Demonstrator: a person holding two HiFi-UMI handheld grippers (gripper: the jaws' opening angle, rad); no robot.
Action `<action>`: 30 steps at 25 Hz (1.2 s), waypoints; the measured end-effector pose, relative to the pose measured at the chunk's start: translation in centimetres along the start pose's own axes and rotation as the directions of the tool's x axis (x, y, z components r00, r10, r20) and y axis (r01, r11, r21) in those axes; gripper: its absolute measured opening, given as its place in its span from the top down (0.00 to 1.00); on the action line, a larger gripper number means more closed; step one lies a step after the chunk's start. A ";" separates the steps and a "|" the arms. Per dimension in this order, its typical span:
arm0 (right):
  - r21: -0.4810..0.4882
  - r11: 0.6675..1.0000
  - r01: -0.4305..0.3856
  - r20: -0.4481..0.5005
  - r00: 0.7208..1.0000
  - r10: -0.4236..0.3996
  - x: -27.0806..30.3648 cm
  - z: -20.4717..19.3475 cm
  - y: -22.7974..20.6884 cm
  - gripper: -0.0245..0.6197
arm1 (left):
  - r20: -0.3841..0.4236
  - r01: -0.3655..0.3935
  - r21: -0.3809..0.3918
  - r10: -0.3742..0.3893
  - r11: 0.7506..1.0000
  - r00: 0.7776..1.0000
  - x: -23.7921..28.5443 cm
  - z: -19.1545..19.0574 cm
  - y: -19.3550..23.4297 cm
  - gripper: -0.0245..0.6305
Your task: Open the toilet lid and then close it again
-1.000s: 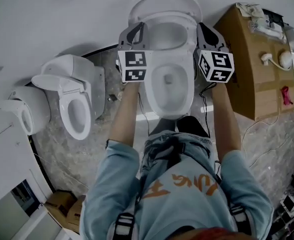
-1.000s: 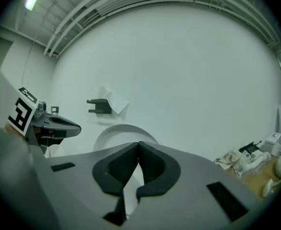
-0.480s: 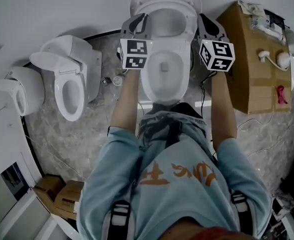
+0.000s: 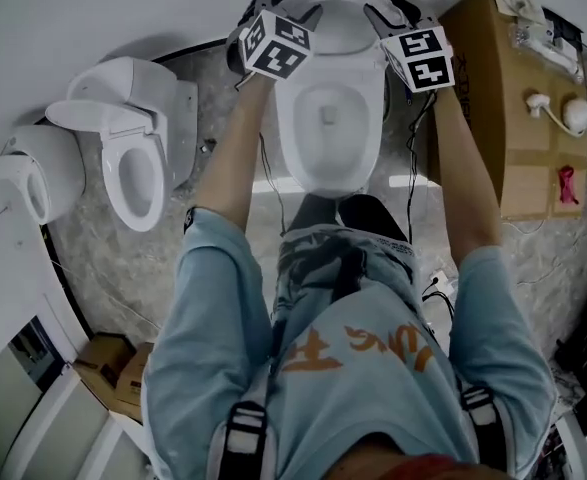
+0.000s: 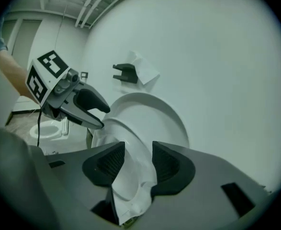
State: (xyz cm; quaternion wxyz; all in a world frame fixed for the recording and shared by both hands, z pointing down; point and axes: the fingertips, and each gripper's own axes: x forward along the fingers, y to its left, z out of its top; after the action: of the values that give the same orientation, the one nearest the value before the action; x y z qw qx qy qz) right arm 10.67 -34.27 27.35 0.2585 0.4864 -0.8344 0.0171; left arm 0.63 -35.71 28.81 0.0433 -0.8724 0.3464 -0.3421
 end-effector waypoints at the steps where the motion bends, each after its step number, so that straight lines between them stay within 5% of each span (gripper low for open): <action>1: -0.024 1.000 -0.013 -0.026 1.000 0.012 0.9 -0.4 0.0 0.65 | -0.013 0.009 0.013 -0.009 1.000 1.000 0.6 -0.2 0.3 0.60; 5: -0.083 0.996 -0.031 -0.101 0.995 0.023 3.3 -1.0 -0.5 0.64 | -0.059 0.057 0.063 -0.053 0.996 0.997 2.8 -0.7 1.0 0.58; 8: -0.118 0.992 -0.049 -0.129 0.991 0.034 4.6 -1.0 -0.7 0.63 | -0.071 0.086 0.032 -0.084 0.996 0.994 3.8 -1.2 1.0 0.58; 14: -0.215 0.975 -0.064 -0.158 0.987 0.030 6.0 -1.6 -0.6 0.68 | -0.040 0.060 0.082 -0.056 0.995 0.998 3.6 -1.2 1.6 0.74; 19: -0.237 0.970 -0.047 -0.132 0.991 0.016 3.9 -1.6 0.5 0.76 | -0.021 0.028 0.121 -0.026 0.992 0.999 1.9 -1.6 0.2 0.76; 30: -0.342 0.918 -0.203 -0.177 0.973 0.149 -2.5 -3.6 5.8 0.78 | -0.017 0.052 0.106 -0.051 0.993 0.999 -3.9 -3.4 -5.3 0.78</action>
State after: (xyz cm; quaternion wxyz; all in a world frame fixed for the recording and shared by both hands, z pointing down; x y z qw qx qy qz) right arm 8.39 -28.19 30.66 0.4012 0.3516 -0.8424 -0.0756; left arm -0.48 -28.67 30.84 0.0784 -0.8751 0.3054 -0.3672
